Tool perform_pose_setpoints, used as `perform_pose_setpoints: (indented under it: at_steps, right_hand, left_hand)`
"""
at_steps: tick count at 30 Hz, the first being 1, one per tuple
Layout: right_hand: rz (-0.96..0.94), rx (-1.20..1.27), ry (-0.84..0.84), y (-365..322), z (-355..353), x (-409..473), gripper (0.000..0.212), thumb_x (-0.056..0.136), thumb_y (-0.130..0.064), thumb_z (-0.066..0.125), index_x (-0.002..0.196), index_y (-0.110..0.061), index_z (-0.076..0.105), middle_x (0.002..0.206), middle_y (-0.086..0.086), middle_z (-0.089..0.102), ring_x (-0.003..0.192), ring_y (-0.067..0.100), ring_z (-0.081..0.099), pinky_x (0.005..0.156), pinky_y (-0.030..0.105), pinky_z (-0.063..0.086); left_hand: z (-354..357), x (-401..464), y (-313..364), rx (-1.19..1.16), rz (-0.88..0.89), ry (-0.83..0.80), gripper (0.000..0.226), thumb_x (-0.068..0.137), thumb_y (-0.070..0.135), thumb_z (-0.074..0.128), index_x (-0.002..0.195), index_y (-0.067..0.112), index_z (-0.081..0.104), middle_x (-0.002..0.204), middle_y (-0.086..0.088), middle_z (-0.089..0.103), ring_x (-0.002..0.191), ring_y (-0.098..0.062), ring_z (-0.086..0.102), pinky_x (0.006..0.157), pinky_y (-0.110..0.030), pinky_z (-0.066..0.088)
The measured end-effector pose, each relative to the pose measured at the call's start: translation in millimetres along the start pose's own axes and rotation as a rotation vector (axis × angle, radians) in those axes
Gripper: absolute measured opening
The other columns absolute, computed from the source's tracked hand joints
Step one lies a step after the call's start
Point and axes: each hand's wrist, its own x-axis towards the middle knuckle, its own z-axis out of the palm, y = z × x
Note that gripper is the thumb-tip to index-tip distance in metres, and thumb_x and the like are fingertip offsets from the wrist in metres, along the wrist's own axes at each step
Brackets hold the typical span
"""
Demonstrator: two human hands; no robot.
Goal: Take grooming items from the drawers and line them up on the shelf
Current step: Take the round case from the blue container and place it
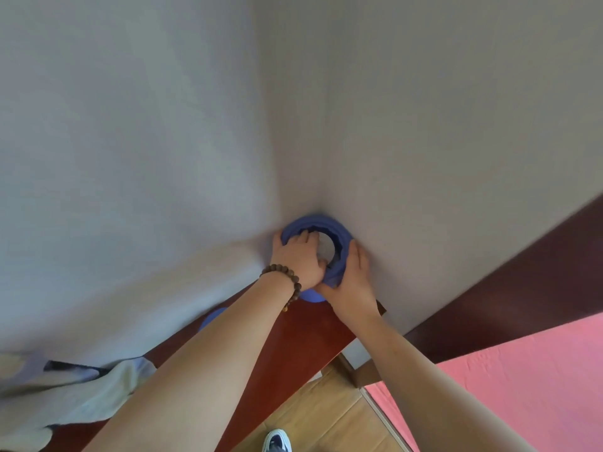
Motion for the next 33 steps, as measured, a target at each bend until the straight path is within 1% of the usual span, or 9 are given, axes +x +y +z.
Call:
perform_pose_setpoints:
  at_steps: [4,9,14,16,19,21,25,30,33]
  right_hand:
    - [0.005,-0.021,-0.001,1,0,0,0.112,0.071,-0.042,0.079,0.152,-0.012,0.008,0.155,0.004,0.016,0.141,0.016,0.028,0.109,0.024,0.033]
    - [-0.018,-0.051,0.009,-1,0,-1,0.114,0.067,-0.046,0.081,0.151,-0.011,0.012,0.152,0.006,0.021,0.140,0.018,0.030,0.111,0.034,0.037]
    - [-0.040,-0.075,0.027,0,-1,-3,0.114,0.066,-0.046,0.082,0.151,-0.011,0.013,0.151,0.005,0.023,0.139,0.017,0.030,0.111,0.030,0.036]
    - [-0.032,-0.076,0.021,0,-1,-3,0.114,0.068,-0.045,0.081,0.151,-0.011,0.011,0.153,0.004,0.021,0.140,0.016,0.026,0.110,0.024,0.031]
    - [-0.029,-0.088,0.017,0,-2,-3,0.114,0.070,-0.043,0.080,0.152,-0.011,0.008,0.155,0.003,0.017,0.142,0.014,0.022,0.106,0.017,0.024]
    - [-0.026,-0.094,0.018,1,-1,-3,0.114,0.070,-0.042,0.080,0.152,-0.012,0.007,0.156,0.003,0.016,0.143,0.015,0.021,0.109,0.019,0.025]
    - [-0.005,-0.081,0.007,0,0,-3,0.114,0.070,-0.042,0.080,0.152,-0.015,0.006,0.156,0.003,0.015,0.143,0.016,0.023,0.114,0.033,0.033]
    - [0.001,-0.062,-0.004,-2,-1,-3,0.114,0.071,-0.039,0.080,0.152,-0.014,0.005,0.156,0.002,0.014,0.143,0.015,0.023,0.114,0.035,0.033]
    - [-0.018,-0.075,0.003,-1,-1,-2,0.114,0.070,-0.042,0.081,0.152,-0.014,0.008,0.154,0.003,0.017,0.142,0.015,0.025,0.113,0.035,0.034]
  left_hand:
    - [0,-1,-2,-0.026,0.008,0.014,0.042,0.086,0.033,0.046,0.125,0.018,0.048,0.126,0.001,0.057,0.115,-0.019,0.051,0.106,-0.043,0.017]
    - [-2,1,-3,-0.139,-0.001,-0.003,0.041,0.081,0.031,0.053,0.122,0.023,0.051,0.122,0.004,0.056,0.115,-0.016,0.050,0.105,-0.041,0.018]
    - [-6,-3,-1,-0.266,-0.021,0.049,0.038,0.084,0.027,0.057,0.122,0.026,0.054,0.121,0.006,0.056,0.117,-0.014,0.049,0.108,-0.039,0.015]
    - [-7,-1,1,-0.269,-0.060,0.043,0.031,0.085,0.029,0.057,0.116,0.026,0.057,0.116,0.007,0.059,0.113,-0.015,0.051,0.104,-0.039,0.020]
    - [-6,5,4,-0.259,-0.129,0.020,0.012,0.087,0.030,0.054,0.096,0.028,0.062,0.101,0.009,0.063,0.103,-0.016,0.055,0.090,-0.037,0.027]
    - [-6,7,6,-0.246,-0.162,0.016,0.010,0.088,0.029,0.053,0.093,0.030,0.062,0.098,0.010,0.063,0.101,-0.015,0.055,0.089,-0.036,0.027]
    - [-5,6,10,-0.227,-0.194,0.034,0.017,0.088,0.030,0.051,0.102,0.035,0.059,0.095,0.011,0.064,0.097,-0.013,0.055,0.088,-0.036,0.025]
    - [-2,6,11,-0.308,-0.256,0.119,0.022,0.085,0.020,0.047,0.095,0.033,0.061,0.084,0.010,0.065,0.087,-0.015,0.059,0.080,-0.032,0.022]
    - [-3,-1,8,-0.468,-0.224,0.218,0.030,0.082,0.016,0.053,0.106,0.034,0.060,0.095,0.014,0.067,0.093,-0.012,0.059,0.090,-0.032,0.026]
